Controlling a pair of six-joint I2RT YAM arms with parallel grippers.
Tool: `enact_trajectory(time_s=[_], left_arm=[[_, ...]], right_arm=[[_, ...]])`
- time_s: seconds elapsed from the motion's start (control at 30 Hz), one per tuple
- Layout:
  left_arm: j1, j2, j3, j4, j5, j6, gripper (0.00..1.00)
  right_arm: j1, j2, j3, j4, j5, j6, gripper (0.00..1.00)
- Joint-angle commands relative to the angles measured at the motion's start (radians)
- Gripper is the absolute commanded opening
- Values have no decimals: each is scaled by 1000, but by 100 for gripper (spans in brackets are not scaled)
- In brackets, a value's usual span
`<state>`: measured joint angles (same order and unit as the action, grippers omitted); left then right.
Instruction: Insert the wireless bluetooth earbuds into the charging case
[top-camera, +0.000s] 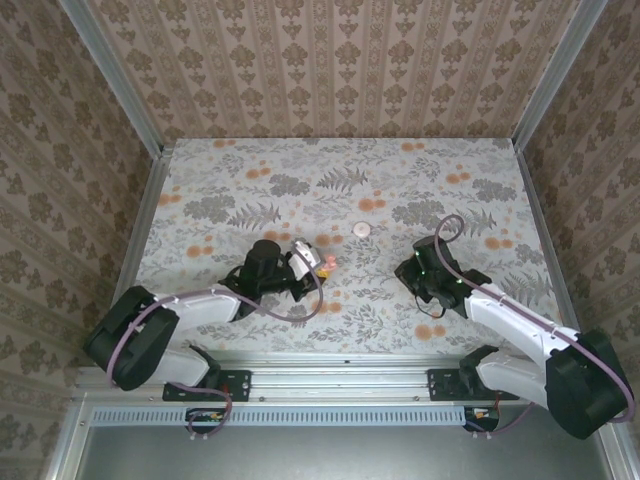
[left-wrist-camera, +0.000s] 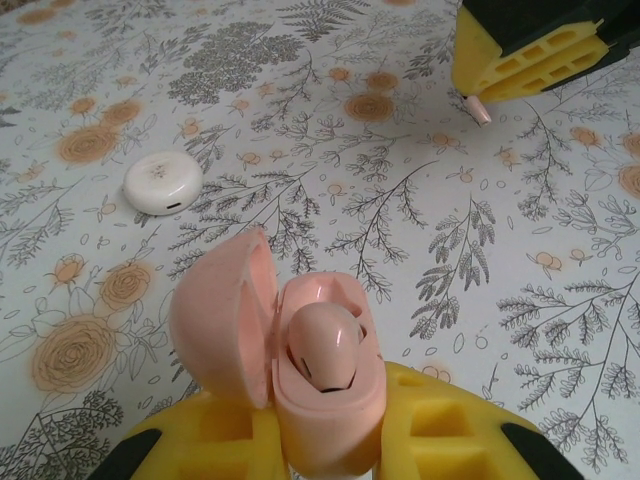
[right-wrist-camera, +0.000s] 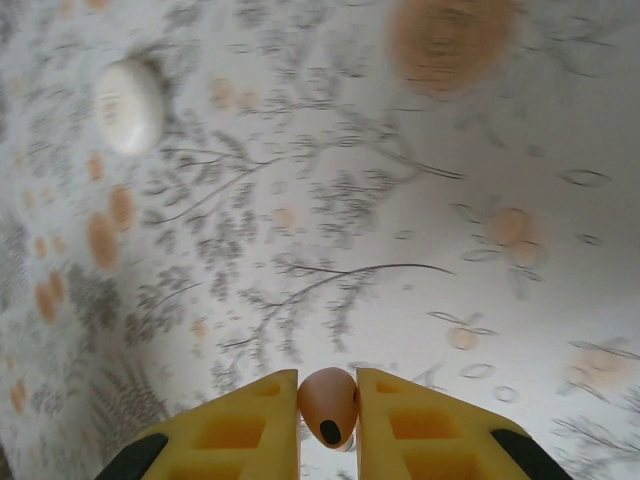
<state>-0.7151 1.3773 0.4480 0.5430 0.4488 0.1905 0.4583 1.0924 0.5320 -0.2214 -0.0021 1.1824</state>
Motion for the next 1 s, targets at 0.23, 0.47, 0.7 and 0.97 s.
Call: enact_trajectory(time_s=[0.23,0.47,0.7,0.97], left_arm=[[-16,72,71,123,47,-66,0],[-16,98,87,176,41,-104,0],[-17,109,95,210,42,-132,0],[-17,109,104,238,44,-165,0]], right_arm=[[104,11,47,248,19,-176,19],[153,29,84,319,17,-201,19],[184,31,103,375,25,-207,19],[214,69,129,431,28,-207,20]])
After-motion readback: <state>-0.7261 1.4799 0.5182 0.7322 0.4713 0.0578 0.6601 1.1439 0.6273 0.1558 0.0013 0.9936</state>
